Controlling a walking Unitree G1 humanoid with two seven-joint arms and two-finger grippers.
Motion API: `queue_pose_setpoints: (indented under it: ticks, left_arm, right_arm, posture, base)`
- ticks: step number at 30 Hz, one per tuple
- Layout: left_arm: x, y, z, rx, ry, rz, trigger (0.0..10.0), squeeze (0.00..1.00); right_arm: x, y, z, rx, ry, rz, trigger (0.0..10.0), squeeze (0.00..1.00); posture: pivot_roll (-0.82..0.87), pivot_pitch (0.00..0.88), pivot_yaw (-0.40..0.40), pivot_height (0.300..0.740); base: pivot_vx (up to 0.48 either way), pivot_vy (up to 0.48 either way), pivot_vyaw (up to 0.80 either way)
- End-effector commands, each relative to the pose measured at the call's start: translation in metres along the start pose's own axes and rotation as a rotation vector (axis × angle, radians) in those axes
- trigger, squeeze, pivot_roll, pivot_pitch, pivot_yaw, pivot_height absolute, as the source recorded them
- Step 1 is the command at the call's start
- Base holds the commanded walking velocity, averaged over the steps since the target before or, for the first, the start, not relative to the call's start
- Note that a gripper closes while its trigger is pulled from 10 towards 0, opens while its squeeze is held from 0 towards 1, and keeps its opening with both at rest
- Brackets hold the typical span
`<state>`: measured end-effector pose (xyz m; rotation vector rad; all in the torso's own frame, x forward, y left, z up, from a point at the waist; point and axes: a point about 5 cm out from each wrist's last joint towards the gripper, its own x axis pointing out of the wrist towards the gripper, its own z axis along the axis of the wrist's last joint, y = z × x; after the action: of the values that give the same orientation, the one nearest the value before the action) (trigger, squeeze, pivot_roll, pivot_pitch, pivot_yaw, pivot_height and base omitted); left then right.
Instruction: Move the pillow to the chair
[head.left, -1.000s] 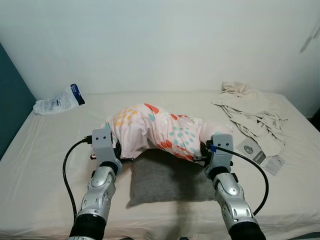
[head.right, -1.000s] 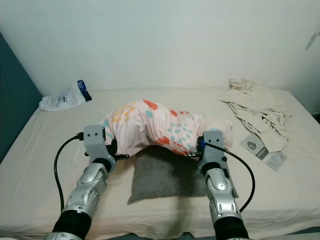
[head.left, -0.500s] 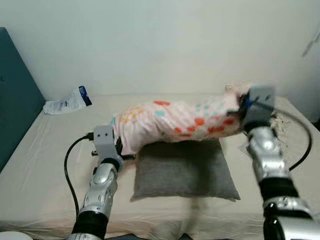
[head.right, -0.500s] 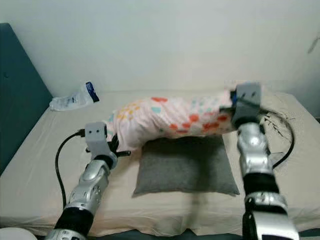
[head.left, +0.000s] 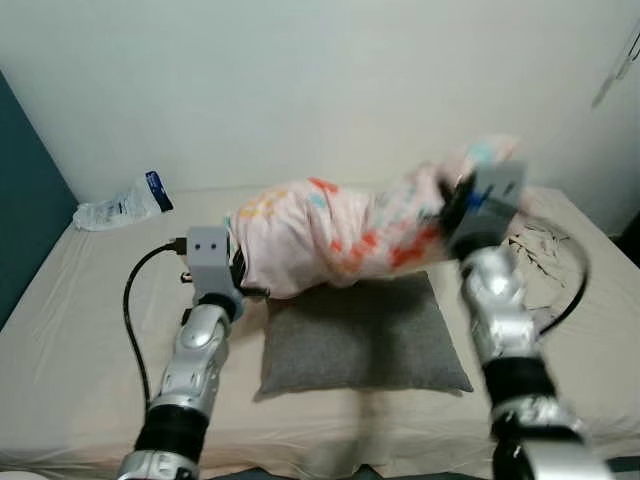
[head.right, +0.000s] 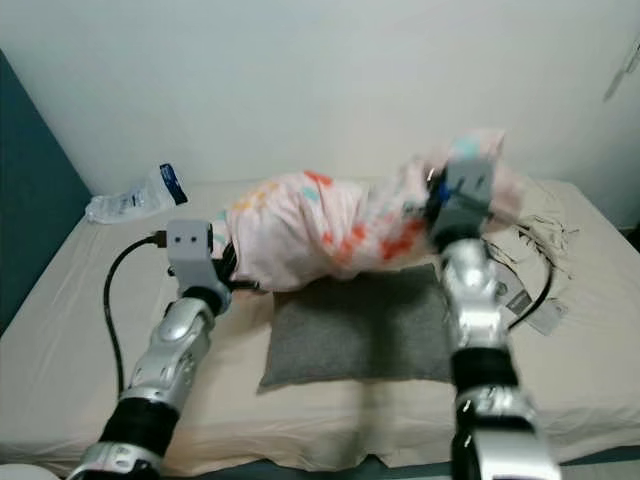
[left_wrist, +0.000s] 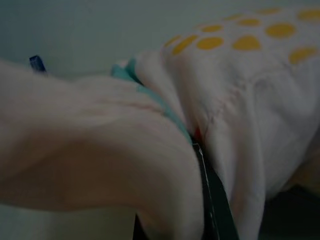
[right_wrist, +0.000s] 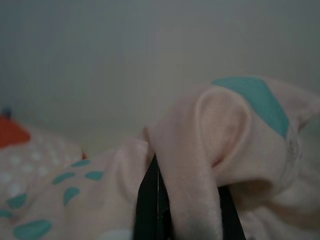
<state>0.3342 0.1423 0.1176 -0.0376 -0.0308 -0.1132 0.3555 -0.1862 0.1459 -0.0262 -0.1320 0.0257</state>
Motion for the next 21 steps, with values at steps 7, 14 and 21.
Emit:
queue_pose_setpoints:
  ticks: [7,14,21]
  left_arm:
    - [-0.018,-0.012,-0.013,-0.025,0.048,-0.142,10.0,0.0]
    - [-0.024,-0.022,-0.039,0.049,0.159,-0.161,10.0,0.0]
    - [-0.022,-0.019,-0.046,0.094,0.168,-0.117,10.0,0.0]
  right_arm:
    - [-0.04,0.051,-0.054,0.053,0.164,0.193,10.0,0.0]
    - [-0.053,0.061,-0.073,0.087,0.238,0.202,10.0,0.0]
    - [-0.057,0.059,-0.077,0.058,0.263,0.201,10.0,0.0]
  posture:
    - [-0.02,0.055,-0.016,0.74]
    - [-0.03,0.052,-0.017,0.74]
    - [-0.03,0.055,-0.02,0.74]
  base:
    - [0.0,0.0,0.0]
    - [0.0,0.0,0.0]
    - [0.0,0.0,0.0]
